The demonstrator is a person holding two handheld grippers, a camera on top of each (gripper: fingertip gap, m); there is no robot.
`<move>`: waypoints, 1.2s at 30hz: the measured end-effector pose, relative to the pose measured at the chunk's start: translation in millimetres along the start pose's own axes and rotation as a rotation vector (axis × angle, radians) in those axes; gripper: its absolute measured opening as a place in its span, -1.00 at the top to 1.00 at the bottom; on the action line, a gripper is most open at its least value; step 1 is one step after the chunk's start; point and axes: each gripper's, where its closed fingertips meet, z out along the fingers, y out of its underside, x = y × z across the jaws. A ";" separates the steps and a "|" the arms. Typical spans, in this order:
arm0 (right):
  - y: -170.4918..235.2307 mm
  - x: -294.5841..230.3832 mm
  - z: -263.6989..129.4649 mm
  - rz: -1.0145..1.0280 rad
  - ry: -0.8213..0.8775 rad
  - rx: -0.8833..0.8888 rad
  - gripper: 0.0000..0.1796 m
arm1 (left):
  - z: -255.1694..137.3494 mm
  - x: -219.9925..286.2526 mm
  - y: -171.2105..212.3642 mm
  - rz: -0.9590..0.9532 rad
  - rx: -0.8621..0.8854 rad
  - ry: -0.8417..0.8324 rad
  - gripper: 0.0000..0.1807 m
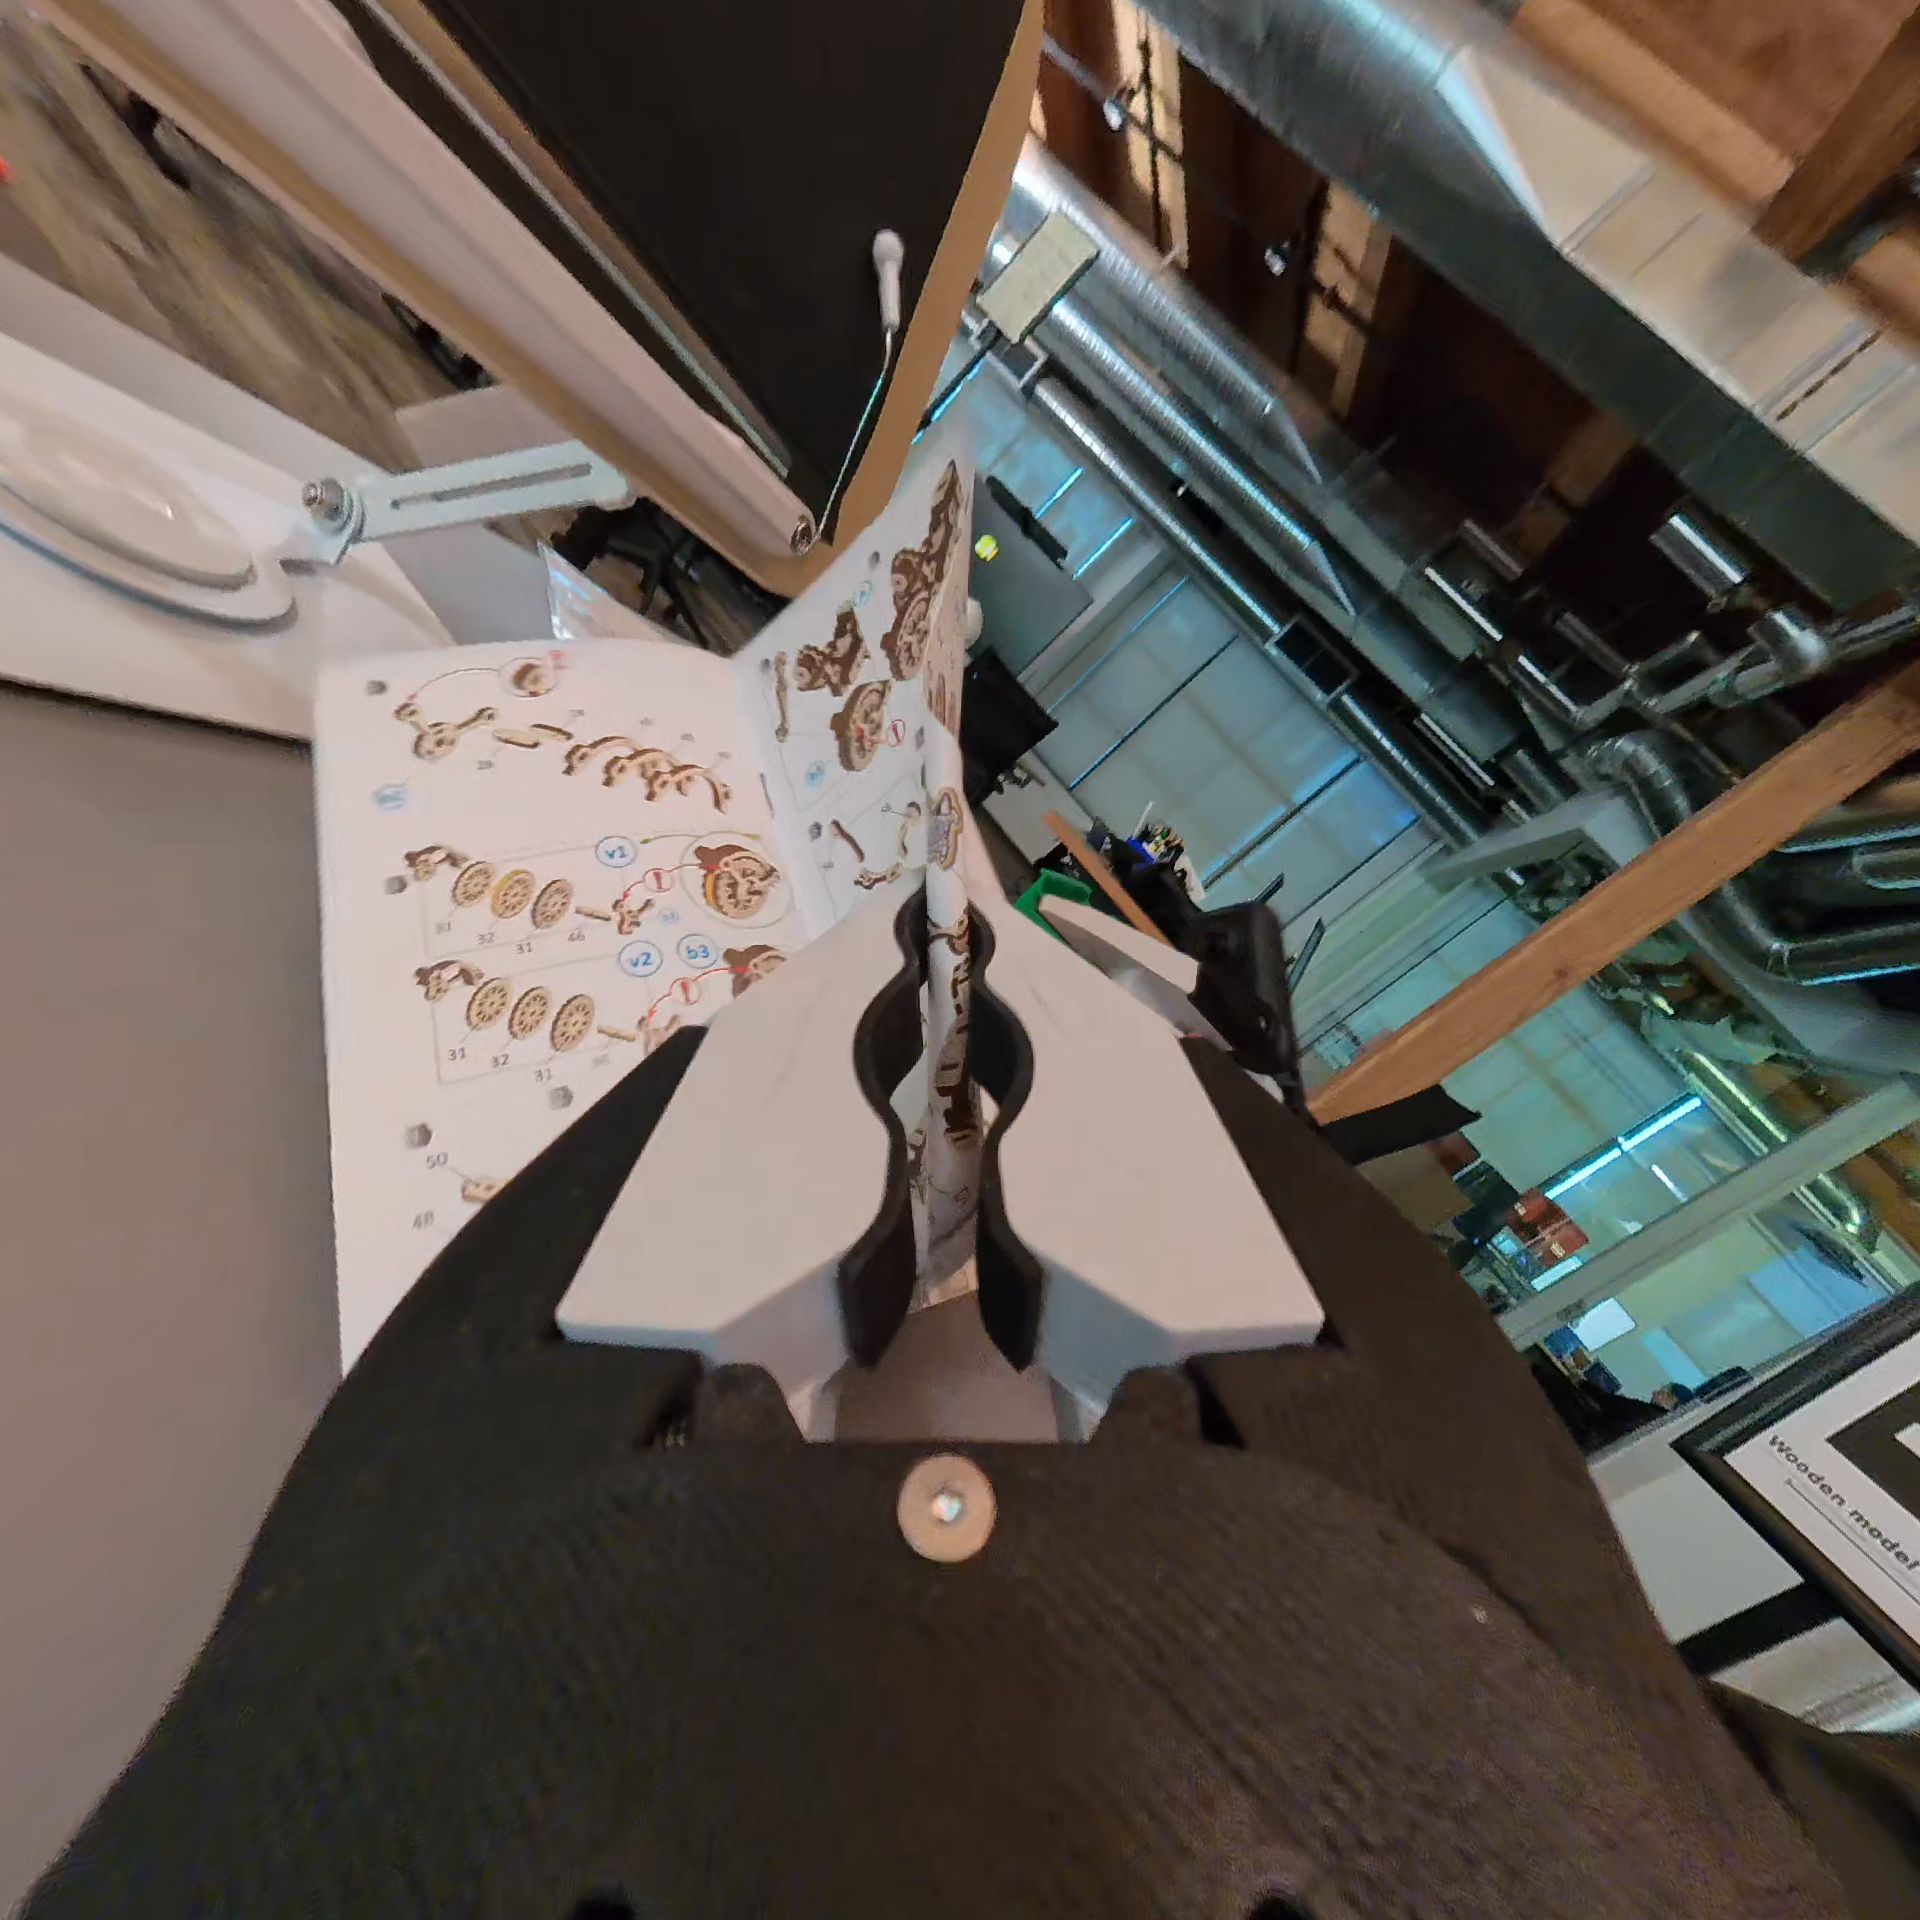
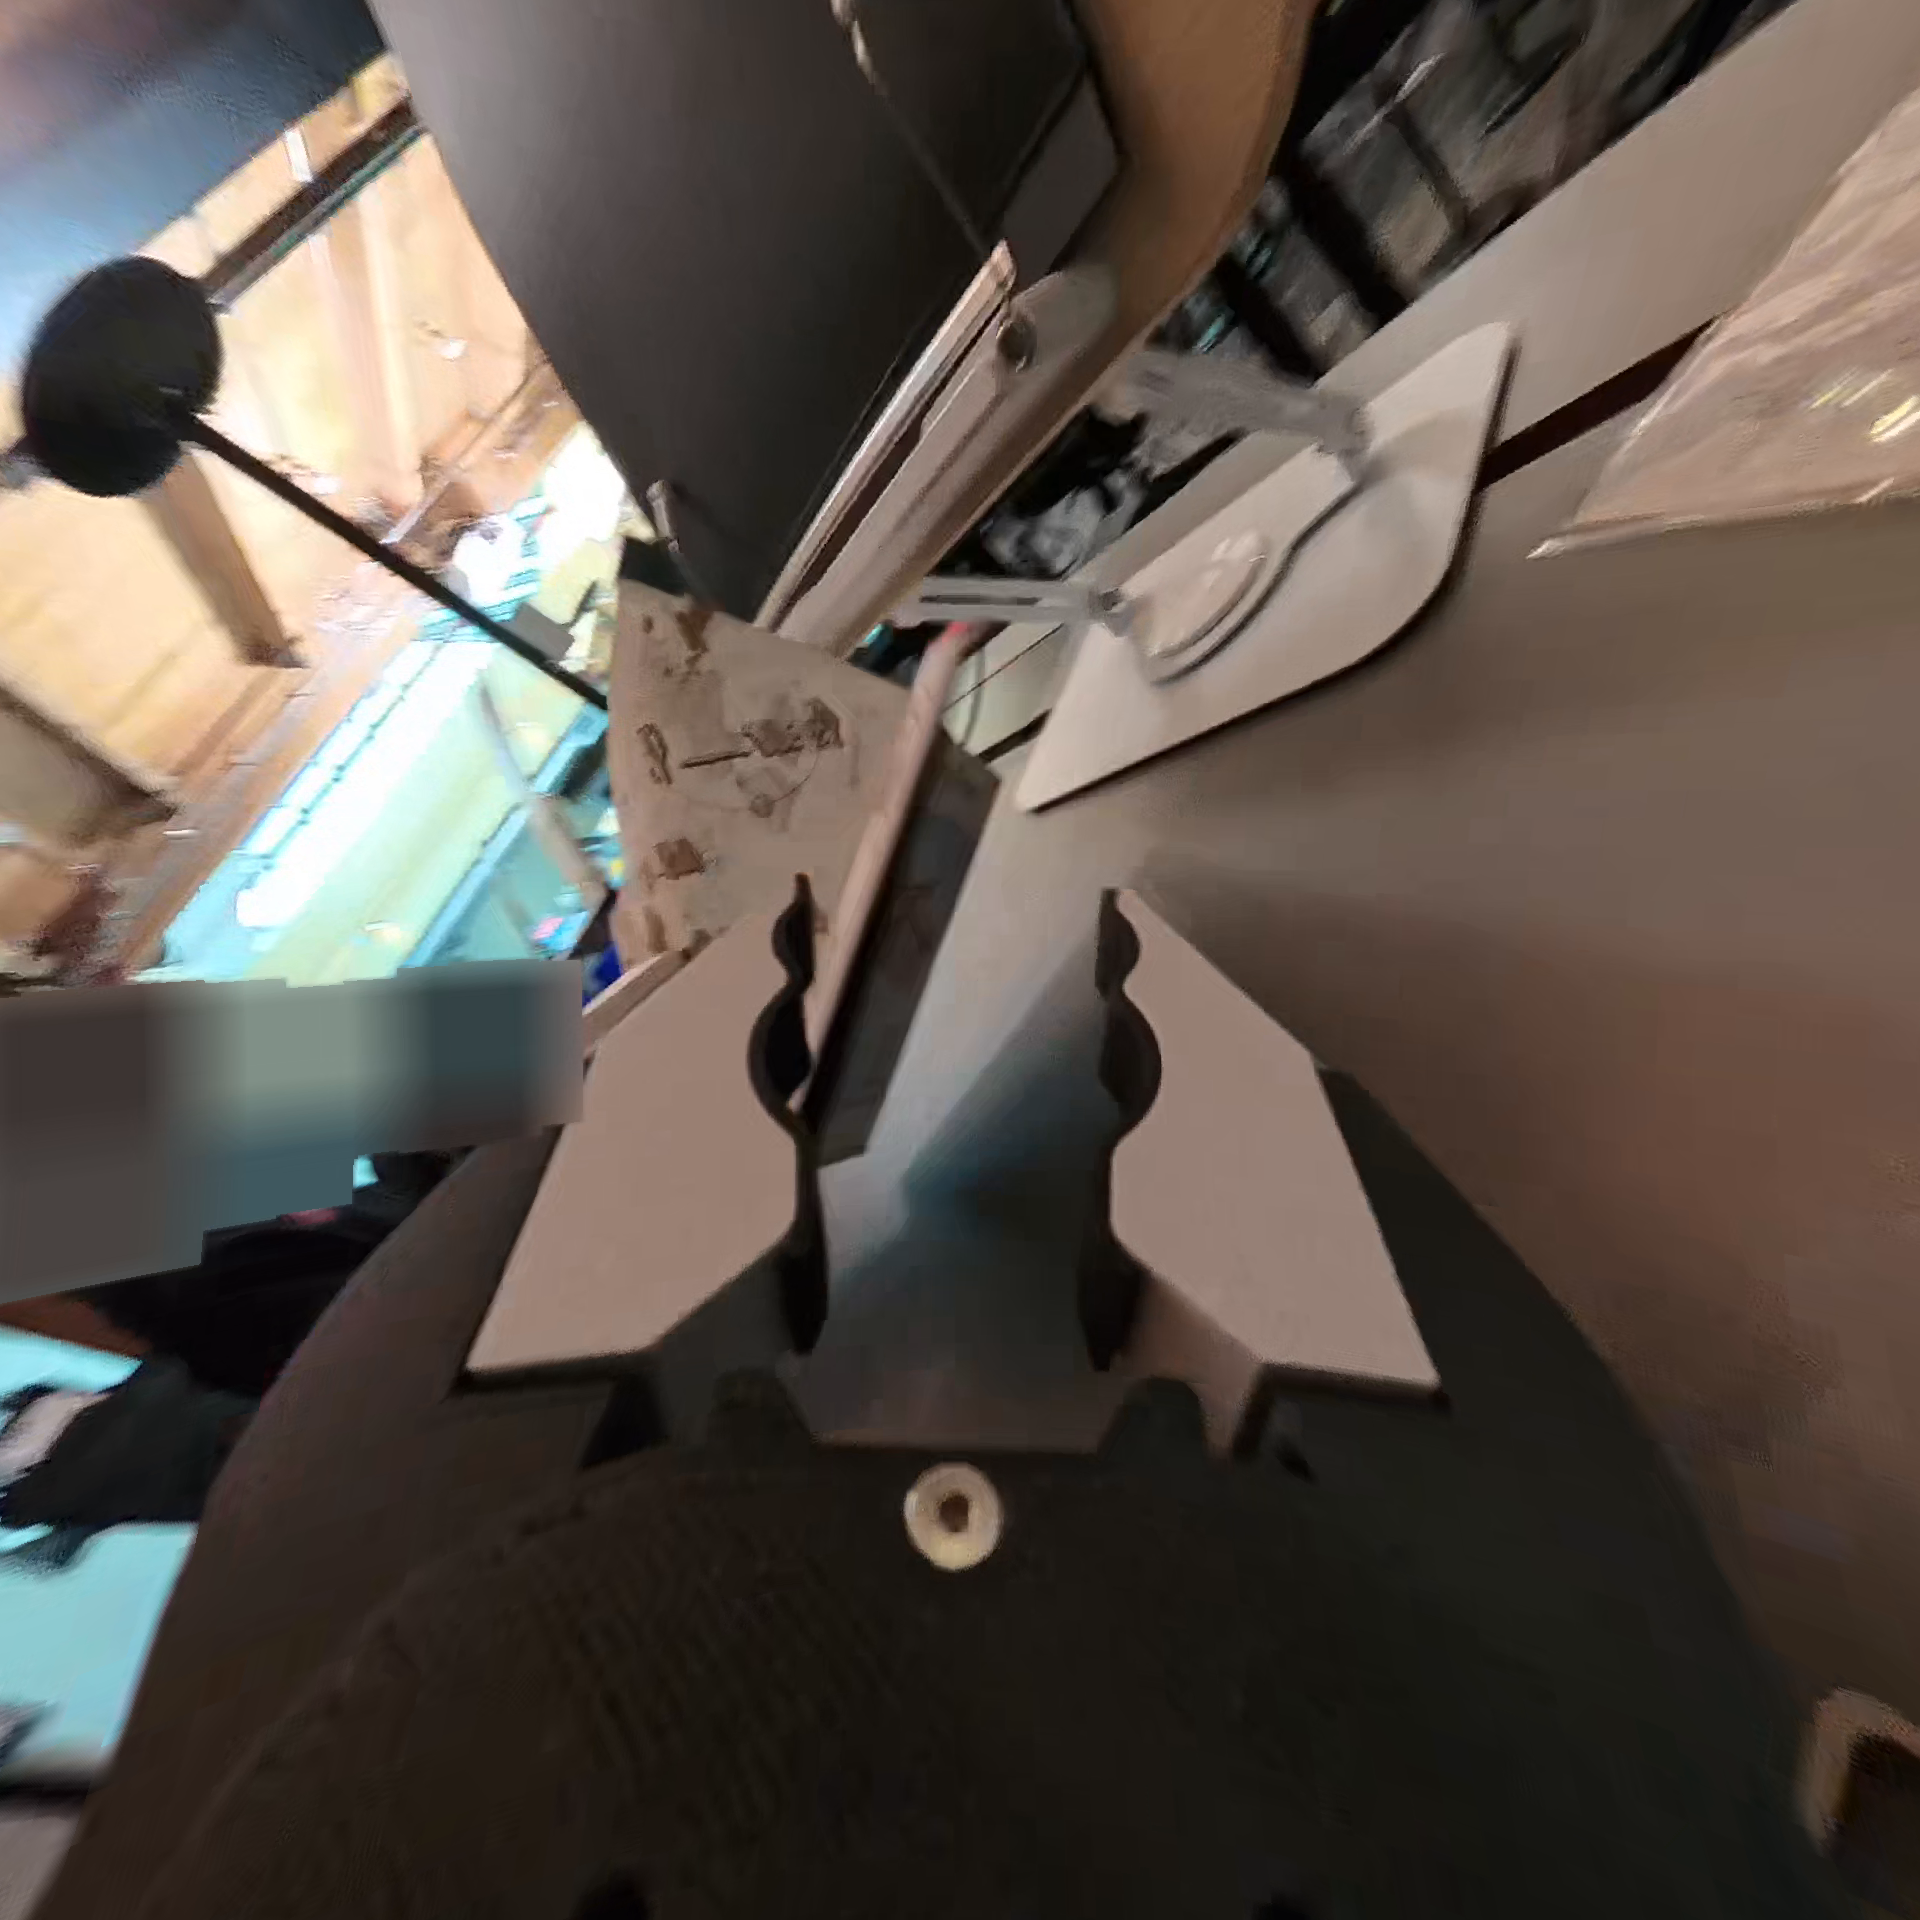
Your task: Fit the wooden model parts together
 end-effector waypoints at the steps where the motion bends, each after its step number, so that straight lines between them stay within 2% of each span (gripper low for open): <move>1: 4.9 -2.0 1.9 0.049 -0.032 -0.033 0.30 | -0.5 2.2 -2.0 0.000 0.013 0.012 1.00; 3: 15.7 -15.6 6.8 0.124 -0.139 -0.085 0.22 | -0.7 5.5 -4.0 -0.009 0.030 0.030 1.00; 5: 26.6 -38.0 9.8 0.159 -0.272 -0.142 0.06 | -0.1 5.6 -3.2 -0.010 0.026 0.030 1.00; 8: 34.0 -59.6 10.2 0.129 -0.361 -0.174 -0.06 | 1.5 2.2 0.4 0.026 0.005 -0.002 1.00; 15: 21.0 -58.6 3.2 0.107 -0.345 -0.124 0.00 | 6.4 -3.2 10.3 0.092 -0.044 -0.059 1.00; 21: 41.5 -38.2 11.0 0.179 -0.264 -0.244 0.09 | 11.7 -5.0 23.3 0.138 -0.105 -0.072 1.00; 26: 60.9 -24.4 18.7 0.175 -0.191 -0.323 0.33 | 16.1 7.6 34.2 0.169 -0.153 0.000 0.98; 28: 59.9 -24.1 18.9 0.171 -0.197 -0.310 0.60 | 16.7 10.1 35.3 0.165 -0.154 0.016 0.95; 30: 57.1 -25.8 17.8 0.165 -0.210 -0.296 0.92 | 15.8 12.3 33.3 0.160 -0.140 0.034 0.79; 31: 54.7 -26.6 17.0 0.149 -0.213 -0.284 0.97 | 14.4 16.3 31.1 0.157 -0.125 0.063 0.63; 33: 49.8 -27.1 15.2 0.094 -0.200 -0.267 0.99 | 10.5 18.4 23.6 0.147 -0.084 0.082 0.37; 36: 46.5 -24.6 13.5 -0.041 -0.133 -0.266 0.98 | 6.0 13.2 14.3 0.146 -0.053 0.039 0.27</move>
